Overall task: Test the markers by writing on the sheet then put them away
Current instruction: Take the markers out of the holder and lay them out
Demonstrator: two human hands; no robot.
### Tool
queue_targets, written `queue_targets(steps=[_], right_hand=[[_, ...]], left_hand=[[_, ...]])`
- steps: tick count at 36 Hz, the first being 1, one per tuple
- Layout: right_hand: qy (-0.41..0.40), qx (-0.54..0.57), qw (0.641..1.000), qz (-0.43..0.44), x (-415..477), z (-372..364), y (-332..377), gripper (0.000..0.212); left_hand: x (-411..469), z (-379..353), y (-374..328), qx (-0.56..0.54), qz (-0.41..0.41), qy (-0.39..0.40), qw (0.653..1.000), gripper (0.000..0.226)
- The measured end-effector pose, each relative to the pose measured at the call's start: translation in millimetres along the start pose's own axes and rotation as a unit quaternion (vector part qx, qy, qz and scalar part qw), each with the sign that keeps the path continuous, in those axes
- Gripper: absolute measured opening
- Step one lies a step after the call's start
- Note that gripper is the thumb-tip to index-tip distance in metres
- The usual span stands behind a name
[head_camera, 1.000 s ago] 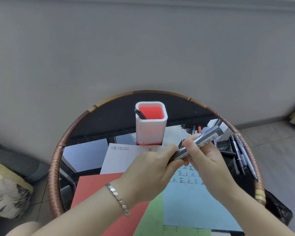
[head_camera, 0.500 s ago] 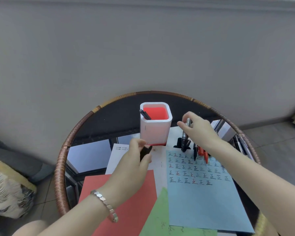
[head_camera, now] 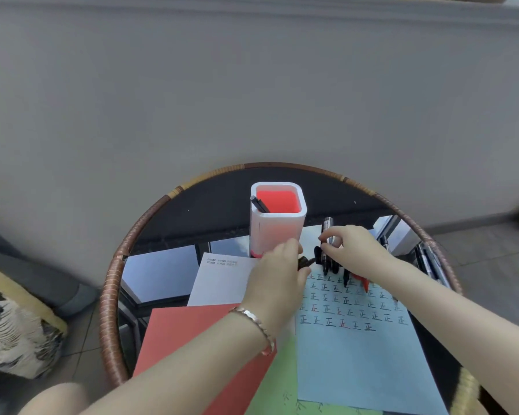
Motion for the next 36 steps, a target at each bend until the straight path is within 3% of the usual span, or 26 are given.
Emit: queue_targets(steps=[3,5,7,9,14,16,19,22,26,33,36], right_hand=[[0.001,0.017,1.000,0.010,-4,0,-3,0.028],[-0.004,0.023,1.000,0.014,-7,-1,-5,0.028],[-0.012,0.024,0.999,0.018,-9,-1,-7,0.027],[-0.012,0.021,1.000,0.019,-11,-1,-8,0.026],[-0.027,0.034,0.999,0.025,-22,3,-5,0.026],[-0.037,0.052,0.998,0.027,-29,5,-3,0.028],[-0.041,0.085,0.995,0.033,-42,6,4,0.027],[-0.053,0.125,0.990,0.047,-56,8,13,0.025],[-0.064,0.164,0.982,0.066,-71,10,25,0.022],[-0.090,0.236,0.965,0.064,-90,17,39,0.017],[-0.108,0.323,0.938,0.060,-96,24,49,0.016]], left_hand=[[8,-16,-2,0.117,-0.045,0.004,0.992,0.016],[12,-21,0,0.165,-0.080,0.001,0.983,0.030],[15,-24,4,0.193,-0.096,-0.012,0.976,0.041],[14,-21,4,0.177,-0.119,-0.024,0.977,0.038],[13,24,-1,0.152,-0.220,-0.202,0.942,0.013],[20,45,2,0.159,-0.194,-0.258,0.933,0.024],[31,70,9,0.167,-0.108,-0.217,0.956,0.038],[41,79,16,0.109,-0.052,-0.127,0.985,0.033],[43,77,20,0.050,-0.067,-0.088,0.993,0.018],[33,106,3,0.002,-0.138,-0.228,0.964,0.009],[13,120,-12,-0.100,-0.155,-0.281,0.942,0.004]])
Point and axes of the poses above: each hand's wrist, its own x-axis towards the middle knuckle, its own z-axis out of the back of the hand, y = z × x, the point moved 1 cm from there along x, towards the middle knuckle, and after that the axes turned 2 degrees about y, right-handed, at the moved point
